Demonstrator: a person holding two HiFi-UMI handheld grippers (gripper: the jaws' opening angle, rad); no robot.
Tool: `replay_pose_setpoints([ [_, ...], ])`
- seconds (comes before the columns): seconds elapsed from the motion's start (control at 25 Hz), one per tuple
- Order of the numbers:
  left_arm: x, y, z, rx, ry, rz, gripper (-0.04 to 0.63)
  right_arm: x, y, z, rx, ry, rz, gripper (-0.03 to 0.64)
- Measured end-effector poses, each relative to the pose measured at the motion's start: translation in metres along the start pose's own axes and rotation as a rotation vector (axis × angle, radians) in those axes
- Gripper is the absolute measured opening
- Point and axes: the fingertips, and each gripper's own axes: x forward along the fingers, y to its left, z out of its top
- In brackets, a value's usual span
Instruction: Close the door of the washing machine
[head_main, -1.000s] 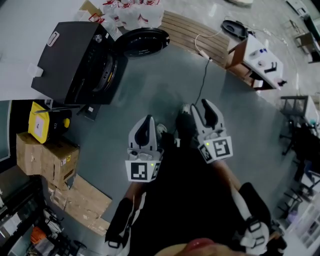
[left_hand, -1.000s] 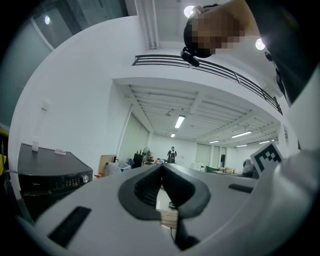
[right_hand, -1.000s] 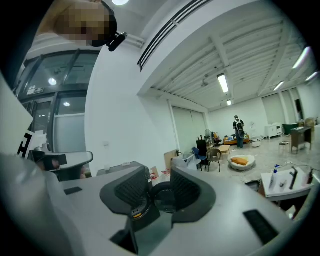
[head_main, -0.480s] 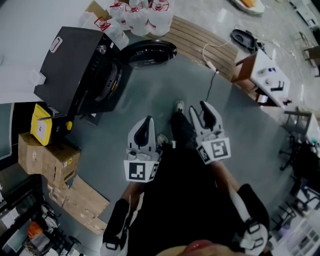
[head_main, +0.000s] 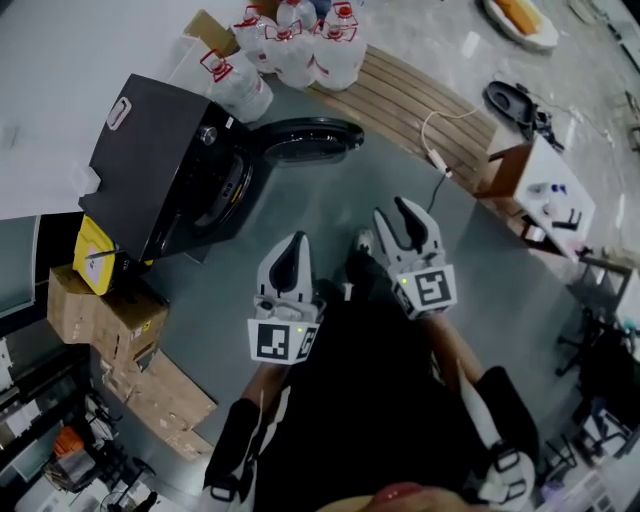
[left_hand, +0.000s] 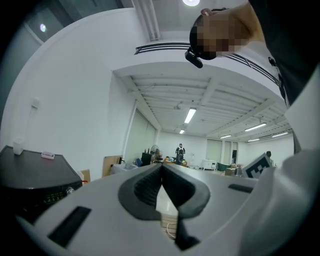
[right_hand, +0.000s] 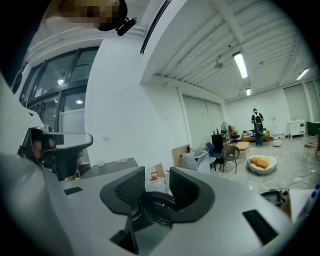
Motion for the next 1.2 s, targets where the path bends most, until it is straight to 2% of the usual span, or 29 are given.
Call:
replay_pose_setpoints([
  [0.36,0.063,0.011,-0.014,-0.019,0.039,0.021,0.006,0.069,-0.054,-0.024,-0.033,0.089,0.052,0.146],
  [0.48,0.084,0.028,-0.013,-0.065,0.038,0.027,0.006,0.095,-0.06,-0.036,-0.035,0.152,0.055,0.144],
  [0.64,0.121,0.055,-0.016,-0.084,0.048,0.002,0.006,0.138,-0.07,-0.053,-0.075,0.213,0.07,0.144],
  [0.96,0.19,0.108,-0.028,-0.085,0.074,-0.014,0.006,0.221,-0.1,-0.112,-0.14,0.375,0.128,0.144],
  [1.2,0.227,0.126,-0.051,-0.086,0.104,-0.015,0.006,0.273,-0.131,-0.175,-0.187,0.484,0.196,0.144],
])
